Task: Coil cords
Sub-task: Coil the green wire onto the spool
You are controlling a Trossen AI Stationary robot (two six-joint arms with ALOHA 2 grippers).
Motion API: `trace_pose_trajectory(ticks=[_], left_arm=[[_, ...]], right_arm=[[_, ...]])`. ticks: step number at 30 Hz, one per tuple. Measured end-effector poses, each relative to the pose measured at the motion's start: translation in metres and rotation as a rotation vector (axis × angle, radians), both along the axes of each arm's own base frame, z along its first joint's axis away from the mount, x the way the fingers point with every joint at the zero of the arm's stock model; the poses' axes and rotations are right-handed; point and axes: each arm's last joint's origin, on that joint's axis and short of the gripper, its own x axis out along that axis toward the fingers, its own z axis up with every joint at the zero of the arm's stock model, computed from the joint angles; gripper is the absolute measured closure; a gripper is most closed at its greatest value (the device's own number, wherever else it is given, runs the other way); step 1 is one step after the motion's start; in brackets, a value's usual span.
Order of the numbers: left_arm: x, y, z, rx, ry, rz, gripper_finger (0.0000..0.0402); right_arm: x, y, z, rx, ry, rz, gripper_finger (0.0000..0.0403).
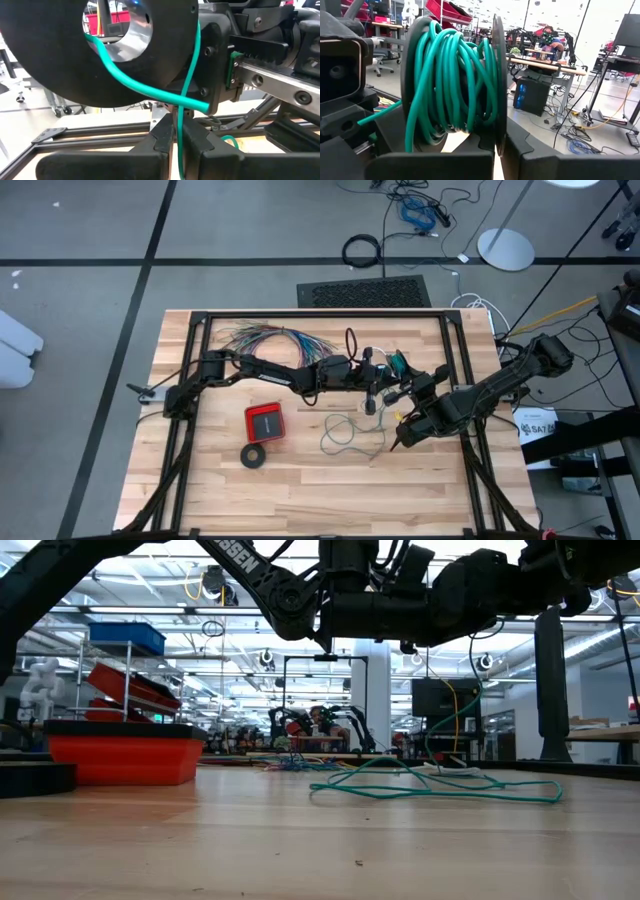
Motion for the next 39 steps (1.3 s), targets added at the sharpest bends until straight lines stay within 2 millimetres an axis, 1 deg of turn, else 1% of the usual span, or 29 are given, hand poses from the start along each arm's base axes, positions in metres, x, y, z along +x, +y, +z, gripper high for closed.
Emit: trace_pose_trajectory(ticks=[11,16,21,27,33,37,39], left_arm=[[0.000,-0.001,-0.006,-0.001,0.058,-0.044,0.0374],[0.000,-0.002,-0.008,0.041,0.084,-0.083,0.0374],[-0.001,-0.001,-0.011,0.086,0.100,-0.130,0.0374],[-0.002,0.010,-0.010,0.091,0.094,-0.198,0.0374],[-0.004,0.020,-0.008,0.086,0.066,-0.260,0.0374],[-0.004,0.020,-0.007,0.090,0.057,-0.269,0.0374],[-0.004,0.017,-0.007,0.094,0.054,-0.282,0.0374]], right_arm=[[0.000,0.003,0.000,0.008,-0.015,0.015,0.0403],[-0.001,0.006,0.000,0.010,-0.018,0.030,0.0403],[-0.004,0.009,0.006,0.030,-0.056,0.049,0.0403],[-0.015,0.013,0.018,0.066,-0.120,0.095,0.0403],[-0.030,0.014,0.034,0.108,-0.187,0.142,0.0403],[-0.039,0.011,0.044,0.116,-0.204,0.155,0.0403],[-0.041,0.009,0.047,0.116,-0.203,0.155,0.0403]])
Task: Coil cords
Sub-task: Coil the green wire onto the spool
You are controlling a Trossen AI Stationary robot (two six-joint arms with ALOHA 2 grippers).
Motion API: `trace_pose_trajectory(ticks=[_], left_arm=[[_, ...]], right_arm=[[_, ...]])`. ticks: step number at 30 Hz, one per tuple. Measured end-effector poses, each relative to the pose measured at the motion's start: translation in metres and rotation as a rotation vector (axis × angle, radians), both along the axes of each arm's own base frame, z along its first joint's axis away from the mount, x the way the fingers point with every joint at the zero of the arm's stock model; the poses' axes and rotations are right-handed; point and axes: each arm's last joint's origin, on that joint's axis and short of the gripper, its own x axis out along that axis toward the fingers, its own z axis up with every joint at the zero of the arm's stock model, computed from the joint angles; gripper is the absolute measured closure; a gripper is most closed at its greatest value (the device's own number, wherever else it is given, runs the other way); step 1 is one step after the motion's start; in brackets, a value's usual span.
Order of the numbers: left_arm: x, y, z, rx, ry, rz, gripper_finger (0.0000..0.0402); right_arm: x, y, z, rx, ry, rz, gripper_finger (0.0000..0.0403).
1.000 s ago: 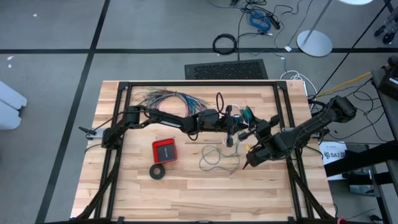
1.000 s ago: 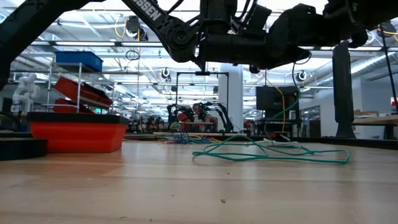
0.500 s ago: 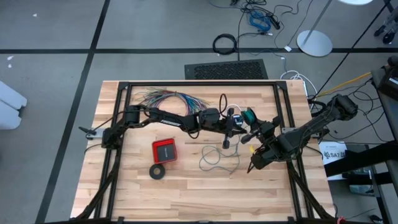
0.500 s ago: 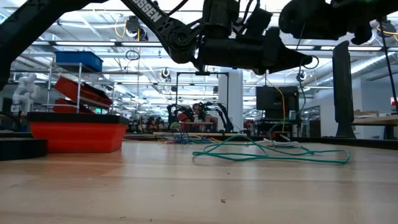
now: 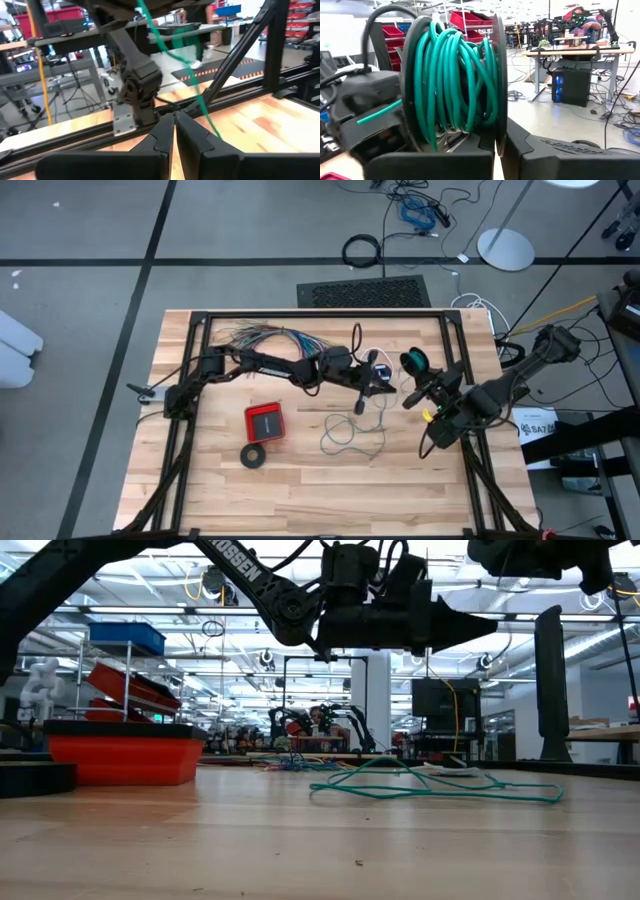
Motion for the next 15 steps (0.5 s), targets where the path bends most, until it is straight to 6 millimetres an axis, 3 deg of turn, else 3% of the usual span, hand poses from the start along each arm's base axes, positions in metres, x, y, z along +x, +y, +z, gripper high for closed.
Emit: trace_pose_trajectory(ticks=[6,15], left_arm=[[0.000,-0.005,0.002,-0.001,-0.022,-0.027,0.0374],[-0.002,0.007,-0.002,-0.123,0.025,-0.169,0.0374]], right_arm=[[0.000,0.000,0.003,-0.010,0.015,0.000,0.0403],[-0.003,-0.001,0.007,-0.014,0.024,0.008,0.0403]])
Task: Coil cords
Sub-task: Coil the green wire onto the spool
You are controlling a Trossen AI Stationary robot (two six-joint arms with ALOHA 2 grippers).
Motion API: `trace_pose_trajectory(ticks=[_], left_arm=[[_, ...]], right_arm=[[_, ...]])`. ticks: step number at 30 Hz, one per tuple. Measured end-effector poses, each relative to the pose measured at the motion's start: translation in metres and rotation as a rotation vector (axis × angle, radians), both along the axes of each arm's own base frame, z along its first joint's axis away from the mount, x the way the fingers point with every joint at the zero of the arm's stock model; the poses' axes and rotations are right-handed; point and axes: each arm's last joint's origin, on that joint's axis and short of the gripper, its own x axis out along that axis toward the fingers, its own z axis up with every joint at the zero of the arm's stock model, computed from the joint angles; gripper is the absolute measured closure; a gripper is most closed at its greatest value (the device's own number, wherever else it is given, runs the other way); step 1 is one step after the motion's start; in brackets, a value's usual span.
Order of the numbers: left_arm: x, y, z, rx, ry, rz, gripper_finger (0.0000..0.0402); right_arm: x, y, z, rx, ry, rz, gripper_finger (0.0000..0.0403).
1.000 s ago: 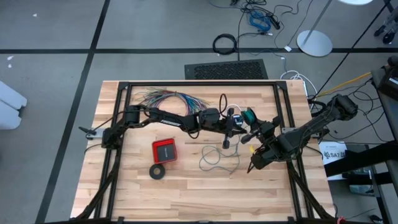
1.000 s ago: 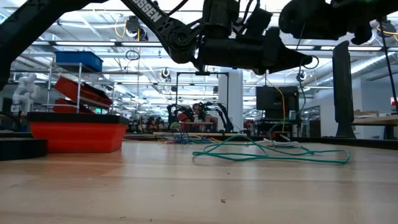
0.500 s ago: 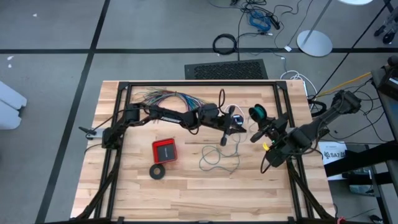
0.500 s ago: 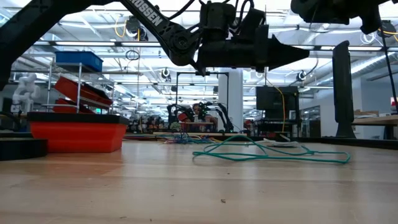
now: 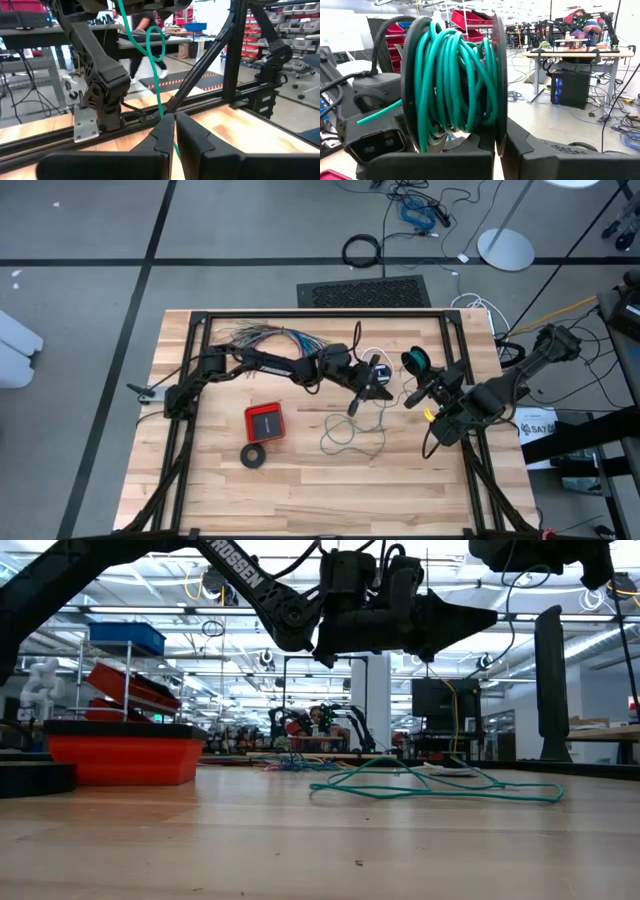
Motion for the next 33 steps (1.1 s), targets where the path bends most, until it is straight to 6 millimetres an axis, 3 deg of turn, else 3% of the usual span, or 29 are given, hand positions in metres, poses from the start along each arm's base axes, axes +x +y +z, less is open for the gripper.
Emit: trace_pose_trajectory(ticks=[5,15,21,27,33], left_arm=[[0.000,0.004,-0.003,-0.020,0.014,-0.008,0.0359],[0.003,-0.009,-0.006,-0.036,0.013,0.042,0.0236],[0.008,-0.017,-0.017,-0.090,0.018,0.060,0.0231],[0.009,-0.016,-0.013,-0.136,-0.017,0.094,0.0230],[0.015,-0.028,-0.005,-0.136,-0.031,0.052,0.0230]], right_arm=[[-0.002,0.001,0.001,-0.001,0.003,0.010,0.0403],[-0.003,0.003,0.001,-0.004,0.006,0.027,0.0403],[-0.002,0.004,0.001,-0.001,0.000,0.026,0.0403],[-0.002,0.004,0.002,0.000,-0.002,0.026,0.0403],[-0.002,0.004,0.002,-0.005,0.004,0.026,0.0403]])
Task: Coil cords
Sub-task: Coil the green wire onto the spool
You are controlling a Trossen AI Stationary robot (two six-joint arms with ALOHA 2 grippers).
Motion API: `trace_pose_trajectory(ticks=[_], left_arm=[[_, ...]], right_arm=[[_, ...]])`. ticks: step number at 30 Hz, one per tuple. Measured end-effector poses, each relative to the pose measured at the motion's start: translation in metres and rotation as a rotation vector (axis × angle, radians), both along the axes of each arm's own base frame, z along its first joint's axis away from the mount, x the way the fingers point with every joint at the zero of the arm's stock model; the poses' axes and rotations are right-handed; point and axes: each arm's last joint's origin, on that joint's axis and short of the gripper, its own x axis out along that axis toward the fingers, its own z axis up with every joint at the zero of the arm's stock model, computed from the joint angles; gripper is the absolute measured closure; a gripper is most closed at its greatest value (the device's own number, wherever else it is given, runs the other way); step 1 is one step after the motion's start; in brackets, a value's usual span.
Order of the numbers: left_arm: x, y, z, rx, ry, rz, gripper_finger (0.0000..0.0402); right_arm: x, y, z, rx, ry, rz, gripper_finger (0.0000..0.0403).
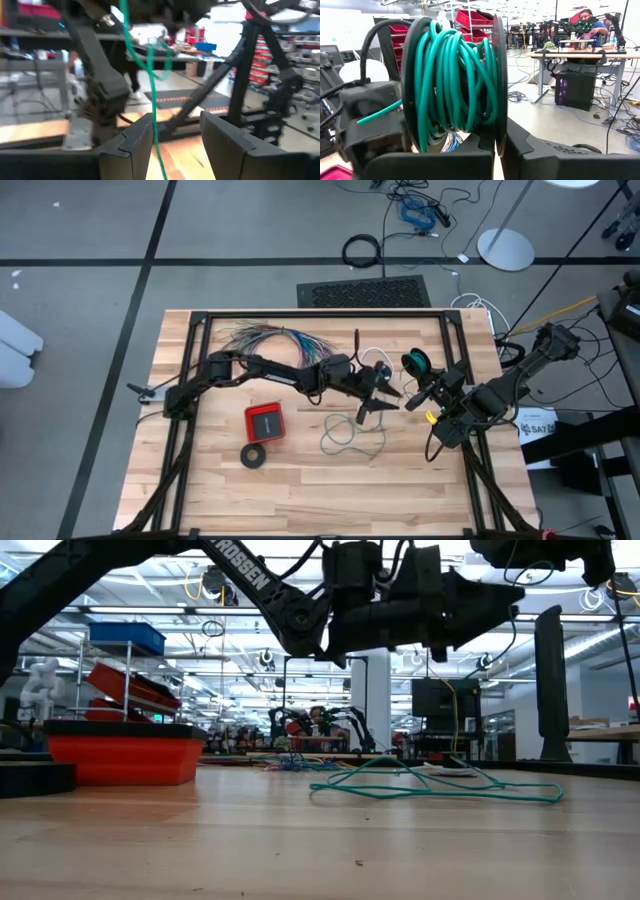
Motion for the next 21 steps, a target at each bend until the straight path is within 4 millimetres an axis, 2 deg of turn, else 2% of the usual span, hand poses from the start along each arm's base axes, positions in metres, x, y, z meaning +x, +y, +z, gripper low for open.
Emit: trace_pose_trajectory(ticks=[2,4,7,12,18,21], left_arm=[[0.0015,-0.0041,-0.0023,-0.002,0.020,-0.014,0.0230],[0.0030,-0.0066,-0.0045,-0.004,0.044,0.045,0.0231],[0.0033,-0.0024,-0.0049,-0.008,0.050,0.085,0.0244],[0.0031,0.0010,-0.0049,-0.010,0.052,0.095,0.0295],[0.0036,-0.0015,-0.0069,0.037,0.036,0.090,0.0378],[0.0041,-0.0050,-0.0082,0.049,0.028,0.084,0.0393]], right_arm=[[0.0001,0.0001,0.0001,-0.004,0.006,0.000,0.0403],[0.0004,0.0003,0.0004,-0.005,0.007,0.000,0.0403],[0.0007,0.0005,0.0006,-0.009,0.014,0.000,0.0403],[0.0011,0.0008,0.0011,-0.009,0.014,0.000,0.0403],[0.0013,0.0009,0.0013,-0.008,0.012,0.001,0.0403],[0.0017,0.0012,0.0017,-0.003,0.005,0.000,0.0403]])
